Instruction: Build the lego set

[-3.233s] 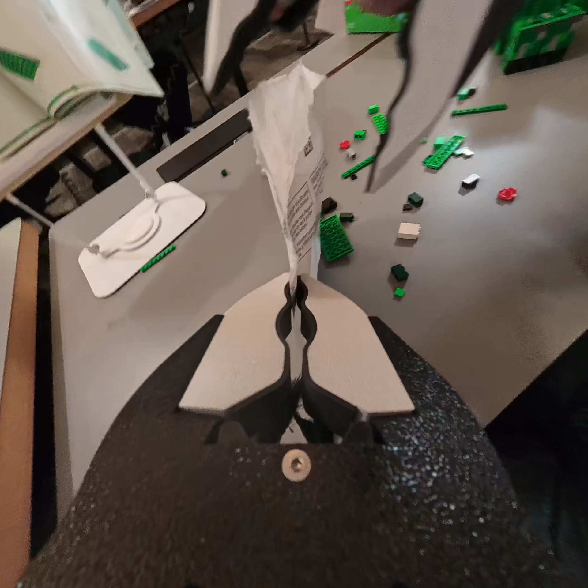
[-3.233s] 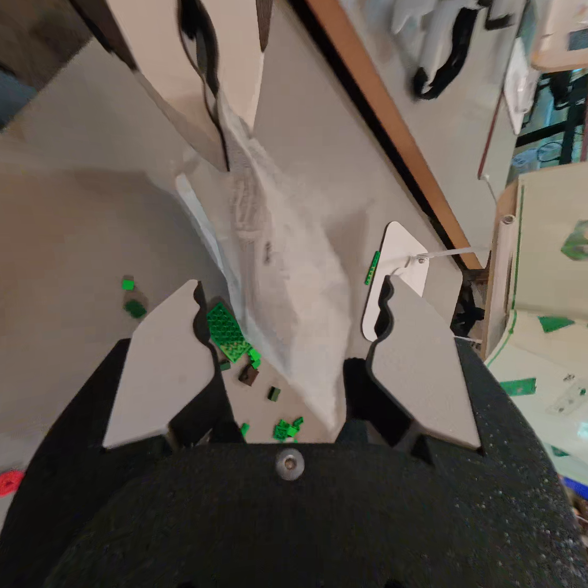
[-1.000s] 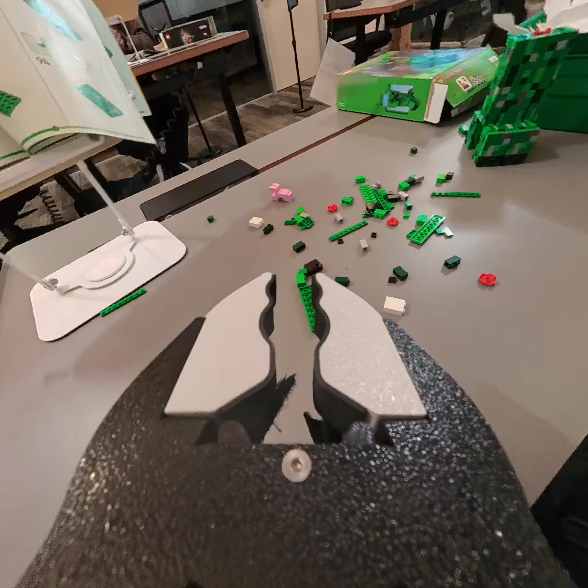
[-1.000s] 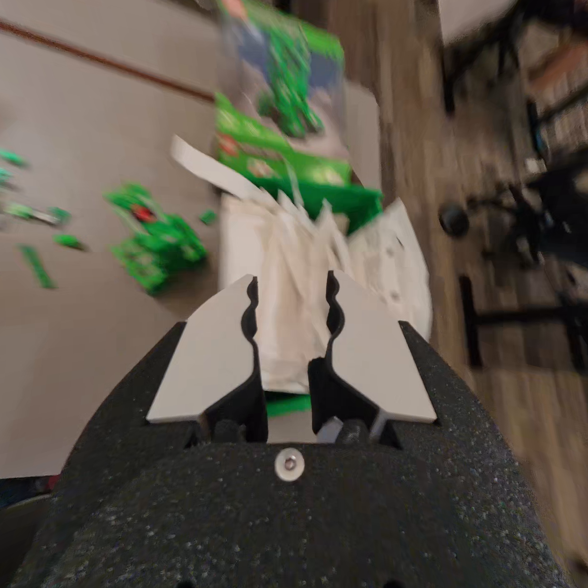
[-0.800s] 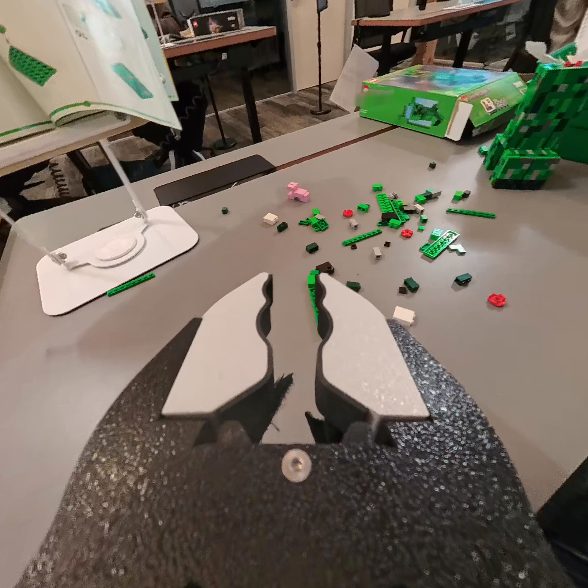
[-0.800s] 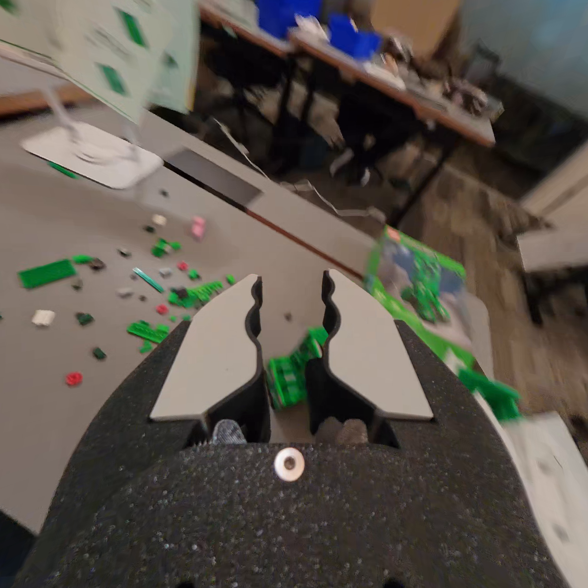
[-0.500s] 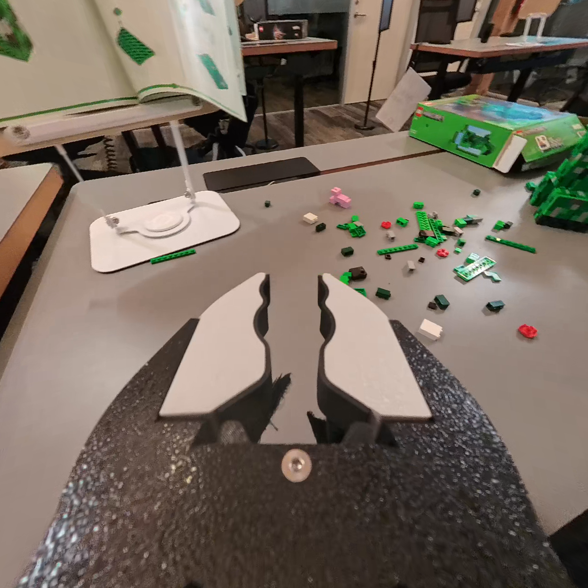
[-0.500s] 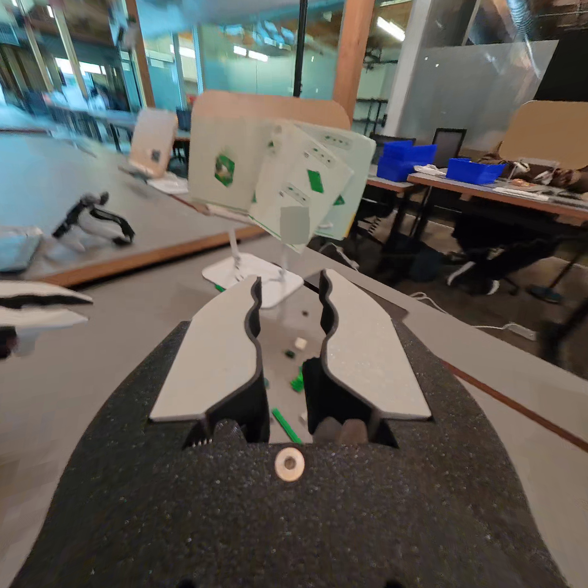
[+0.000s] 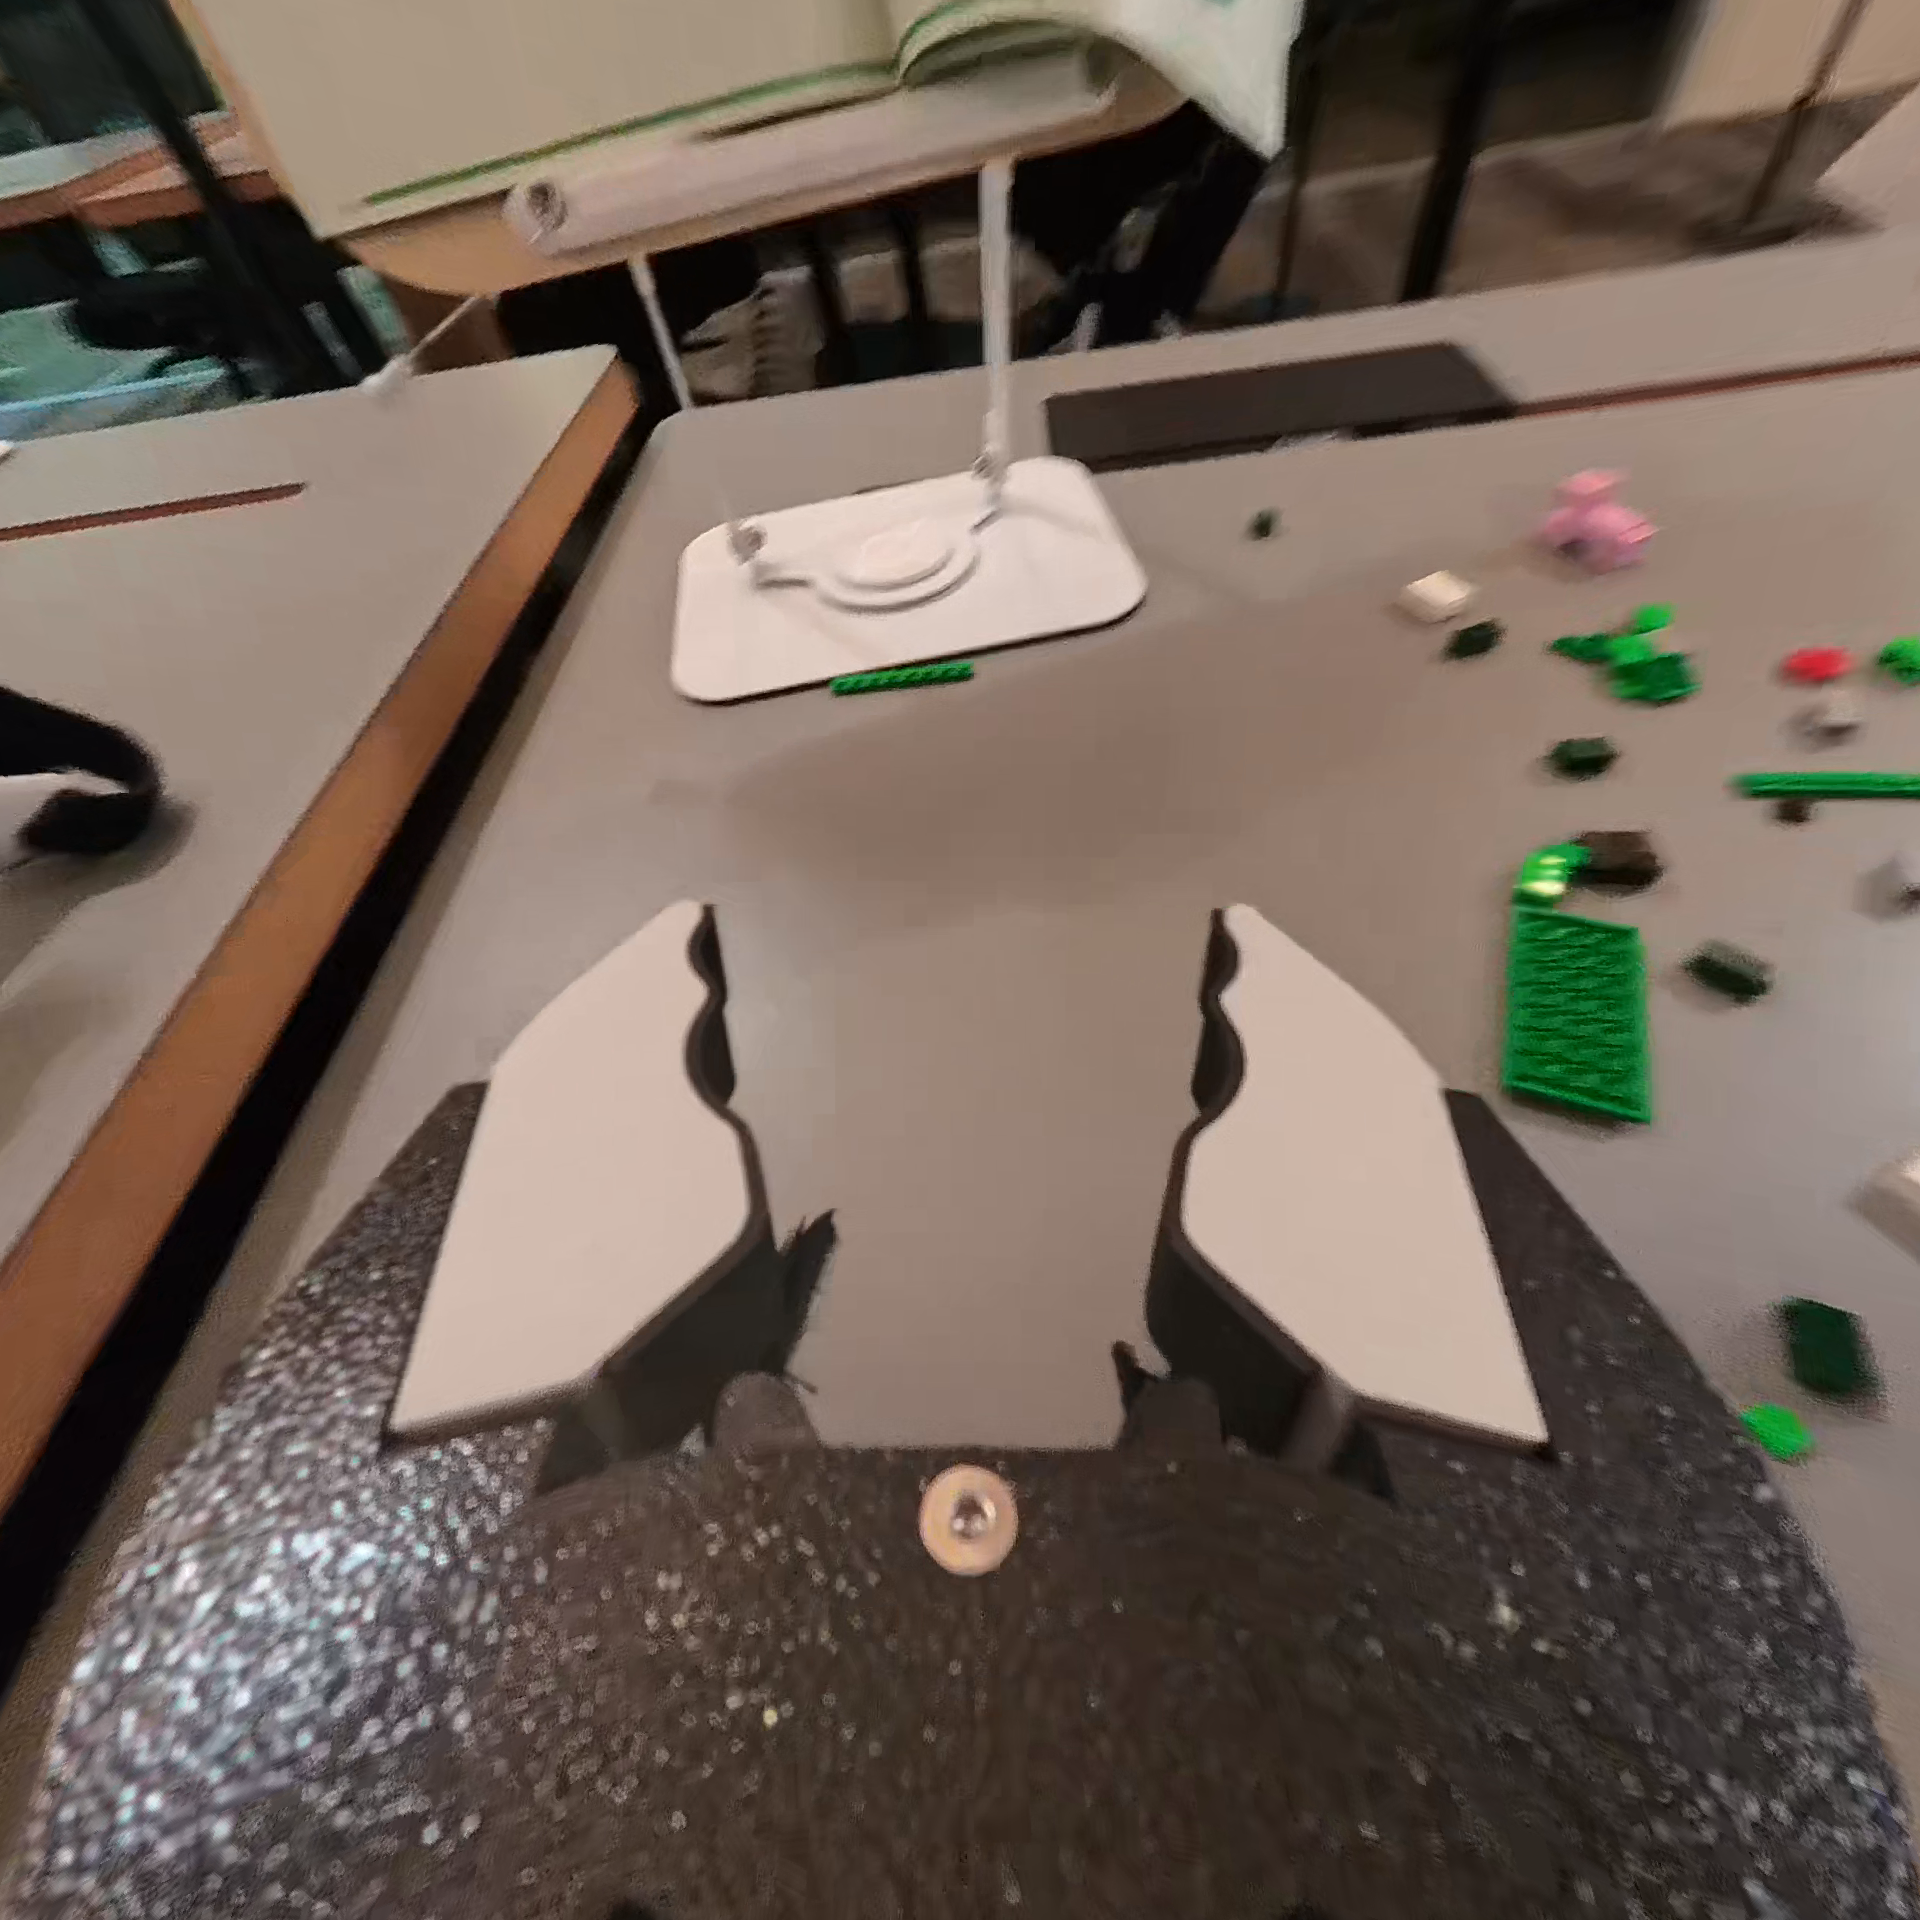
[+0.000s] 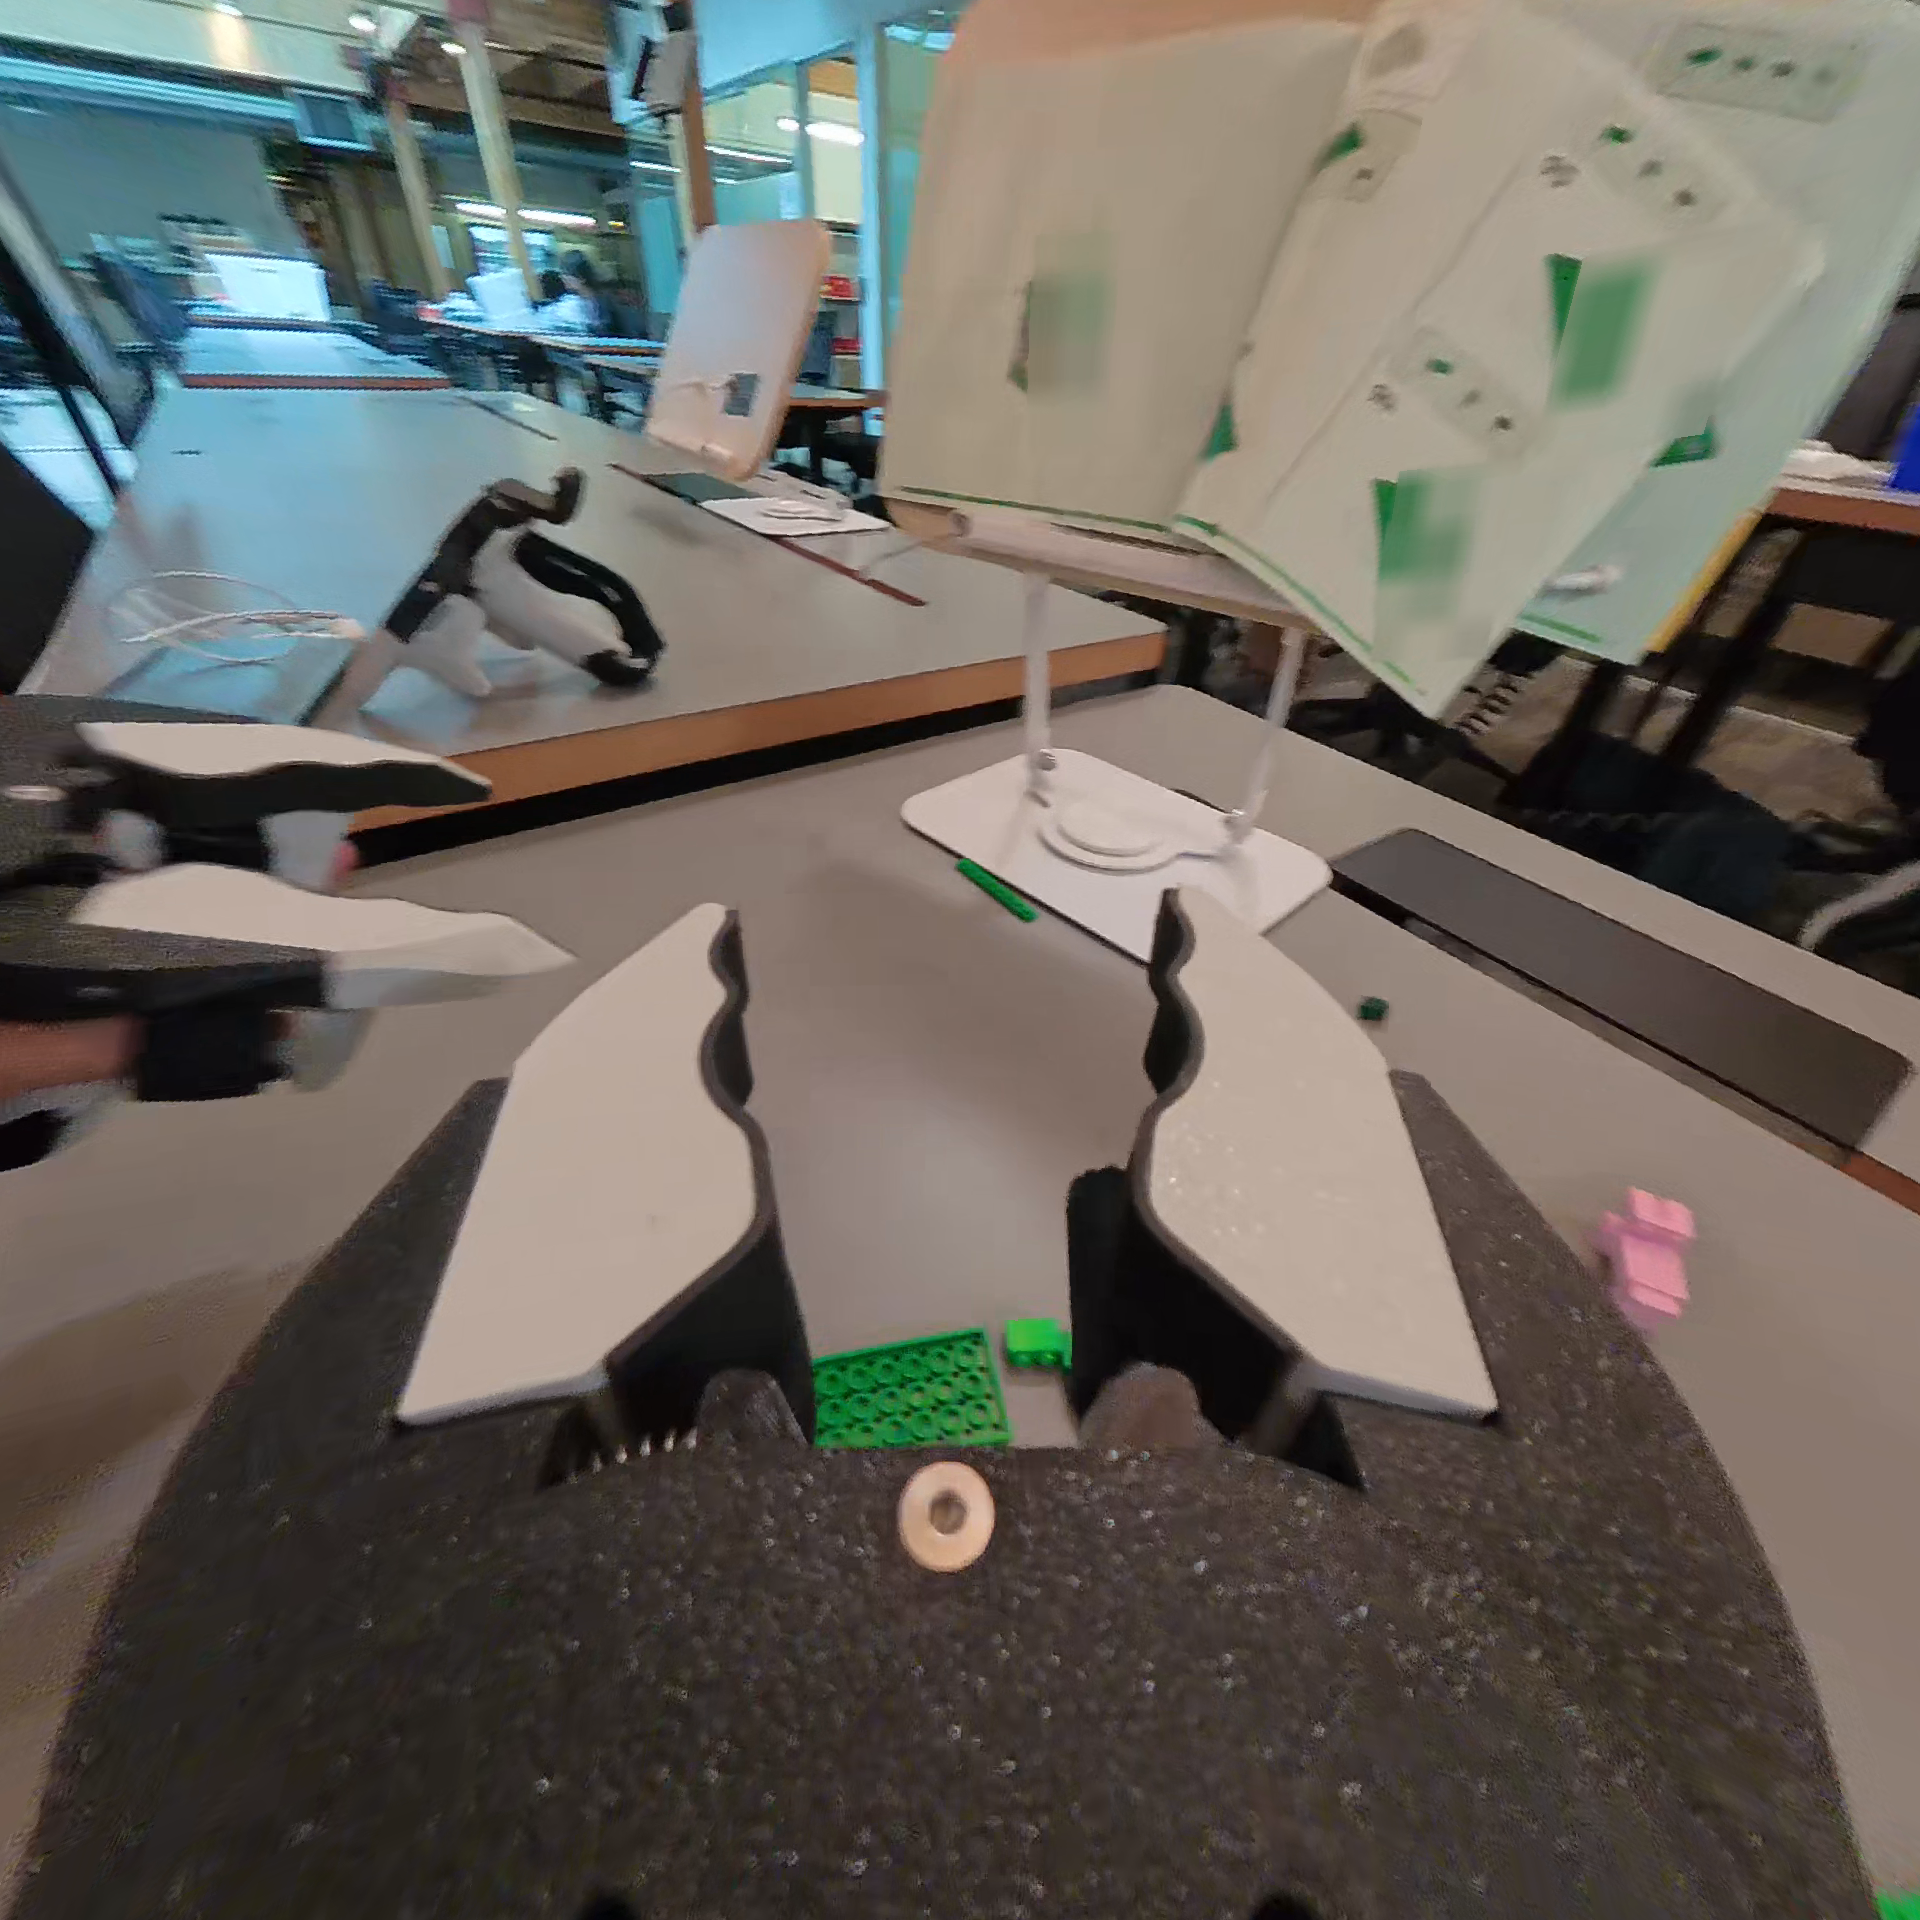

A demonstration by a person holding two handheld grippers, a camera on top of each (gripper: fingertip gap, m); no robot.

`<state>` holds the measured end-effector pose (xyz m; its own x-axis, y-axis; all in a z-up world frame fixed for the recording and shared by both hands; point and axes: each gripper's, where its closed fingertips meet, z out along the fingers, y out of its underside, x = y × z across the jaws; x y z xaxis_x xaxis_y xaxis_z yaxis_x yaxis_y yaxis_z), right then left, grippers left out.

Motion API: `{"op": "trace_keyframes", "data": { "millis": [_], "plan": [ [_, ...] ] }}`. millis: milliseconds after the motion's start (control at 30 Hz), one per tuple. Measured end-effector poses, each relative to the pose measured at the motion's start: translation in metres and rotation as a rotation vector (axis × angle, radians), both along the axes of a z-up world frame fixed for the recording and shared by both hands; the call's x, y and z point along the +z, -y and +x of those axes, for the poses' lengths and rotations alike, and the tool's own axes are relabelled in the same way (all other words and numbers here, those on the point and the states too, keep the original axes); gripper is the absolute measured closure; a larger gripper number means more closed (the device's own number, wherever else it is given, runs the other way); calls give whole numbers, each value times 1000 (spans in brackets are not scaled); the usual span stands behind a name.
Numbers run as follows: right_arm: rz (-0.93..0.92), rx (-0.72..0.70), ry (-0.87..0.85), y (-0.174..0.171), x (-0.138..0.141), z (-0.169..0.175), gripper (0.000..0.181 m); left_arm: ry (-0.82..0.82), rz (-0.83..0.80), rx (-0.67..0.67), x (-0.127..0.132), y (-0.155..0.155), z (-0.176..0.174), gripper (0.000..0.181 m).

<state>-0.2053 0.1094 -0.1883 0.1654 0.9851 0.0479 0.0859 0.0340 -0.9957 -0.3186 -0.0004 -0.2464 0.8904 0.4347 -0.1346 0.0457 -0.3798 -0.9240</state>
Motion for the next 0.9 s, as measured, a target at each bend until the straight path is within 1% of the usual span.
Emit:
{"op": "trace_keyframes", "data": {
  "millis": [33,100,167,267,367,467,567,667,767,900],
  "plan": [
    [5,30,-3,7,3,-2,99,-16,-36,24,-3,-2,-3,86],
    [47,66,-12,20,10,-3,88,-22,-73,14,-8,-11,-1,79],
    [101,87,-10,31,15,-2,80,-37,-90,20,-10,-18,0,72],
    [148,122,5,48,18,-1,69,-108,-133,38,-12,-25,0,60],
    [153,164,34,63,16,-1,55,-150,-164,46,-14,-30,0,51],
    [133,220,43,82,18,-1,37,-210,-190,79,-12,-31,-3,42],
    [151,242,70,97,17,-2,35,-314,-220,134,-5,-31,-10,35],
    [181,233,61,105,21,-4,35,-408,-251,160,1,-33,-11,35],
    [175,241,25,112,26,-4,35,-424,-252,155,1,-37,-7,35],
    [190,243,28,114,26,-4,35,-420,-255,157,1,-38,-7,35]
  ]
}}
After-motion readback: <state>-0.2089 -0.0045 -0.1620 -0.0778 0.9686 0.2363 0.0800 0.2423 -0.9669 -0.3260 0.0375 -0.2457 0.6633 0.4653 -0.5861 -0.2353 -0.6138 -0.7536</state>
